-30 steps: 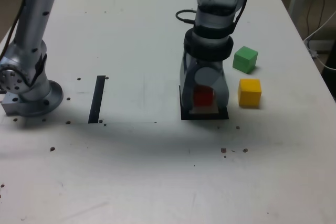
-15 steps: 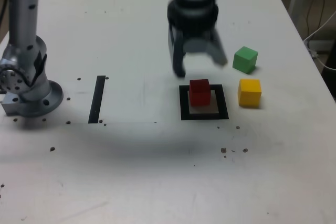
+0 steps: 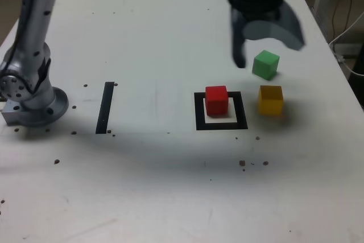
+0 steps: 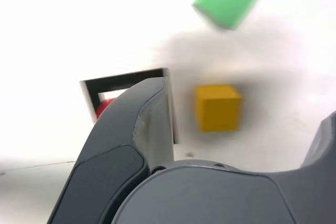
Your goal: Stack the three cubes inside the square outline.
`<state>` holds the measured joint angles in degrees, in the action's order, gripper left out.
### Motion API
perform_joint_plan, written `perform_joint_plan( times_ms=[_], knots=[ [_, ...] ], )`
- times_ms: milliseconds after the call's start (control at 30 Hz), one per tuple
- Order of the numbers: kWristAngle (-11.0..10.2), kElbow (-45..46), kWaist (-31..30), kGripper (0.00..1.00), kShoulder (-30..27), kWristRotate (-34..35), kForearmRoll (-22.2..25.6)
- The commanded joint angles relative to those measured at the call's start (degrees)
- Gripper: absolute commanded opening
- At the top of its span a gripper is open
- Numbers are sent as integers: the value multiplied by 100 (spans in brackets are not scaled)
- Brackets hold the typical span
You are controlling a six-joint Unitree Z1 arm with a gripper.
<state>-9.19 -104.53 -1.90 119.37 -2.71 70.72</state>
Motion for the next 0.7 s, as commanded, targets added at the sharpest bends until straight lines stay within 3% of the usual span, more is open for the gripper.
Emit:
perform_joint_plan(
  times_ms=[0,400,667],
  knots=[
    [72,-141,-63,99,210,-41,31],
    [490,-536,-166,97,1021,-100,63],
    [605,-559,-140,94,1179,-164,167]
  ],
)
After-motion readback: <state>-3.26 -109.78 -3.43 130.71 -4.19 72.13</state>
